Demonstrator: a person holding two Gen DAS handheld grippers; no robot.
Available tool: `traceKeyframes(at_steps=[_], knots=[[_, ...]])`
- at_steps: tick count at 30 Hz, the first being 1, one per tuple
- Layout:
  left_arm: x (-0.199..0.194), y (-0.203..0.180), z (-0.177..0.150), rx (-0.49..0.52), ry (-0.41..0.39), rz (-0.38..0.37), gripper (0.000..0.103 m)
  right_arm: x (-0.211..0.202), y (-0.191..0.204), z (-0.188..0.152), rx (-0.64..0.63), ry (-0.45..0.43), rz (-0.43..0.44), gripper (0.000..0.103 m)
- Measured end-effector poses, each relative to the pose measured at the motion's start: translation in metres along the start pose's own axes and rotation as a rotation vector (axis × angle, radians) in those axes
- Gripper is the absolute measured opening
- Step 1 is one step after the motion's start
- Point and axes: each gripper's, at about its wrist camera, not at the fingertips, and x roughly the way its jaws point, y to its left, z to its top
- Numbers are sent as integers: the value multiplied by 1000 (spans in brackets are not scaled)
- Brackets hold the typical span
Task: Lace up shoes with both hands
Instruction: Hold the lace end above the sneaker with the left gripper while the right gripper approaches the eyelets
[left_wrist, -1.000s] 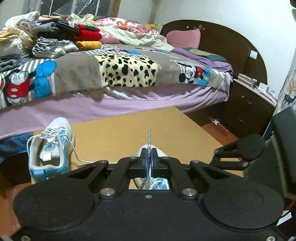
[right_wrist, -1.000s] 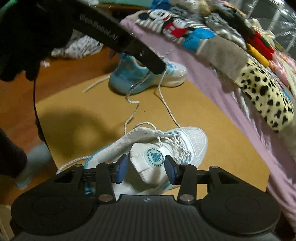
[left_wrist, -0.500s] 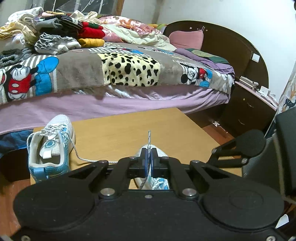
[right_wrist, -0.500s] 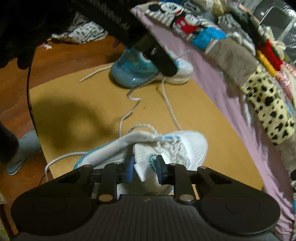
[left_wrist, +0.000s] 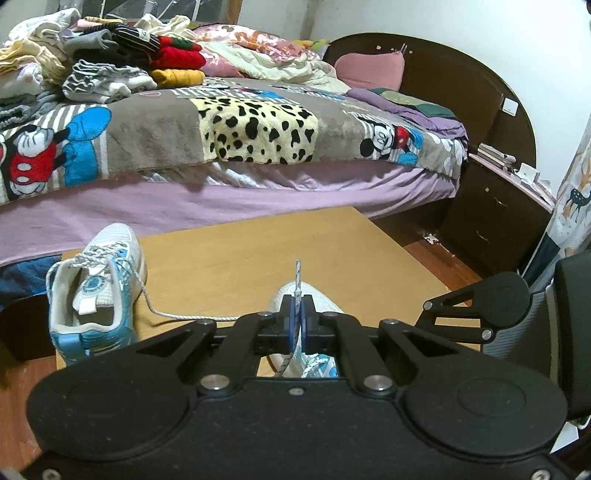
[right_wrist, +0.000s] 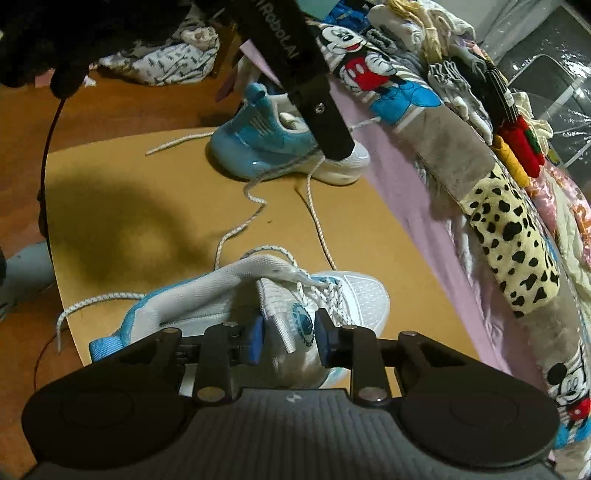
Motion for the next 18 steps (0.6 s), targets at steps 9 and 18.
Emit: traceKeyframes(at_steps=[9, 18], knots=[[20, -5, -1, 48, 42, 3, 1, -14, -6, -12, 60, -130, -93, 9], [49, -28, -11, 316, 132, 30, 1, -22, 8, -29, -16, -227, -163, 9]])
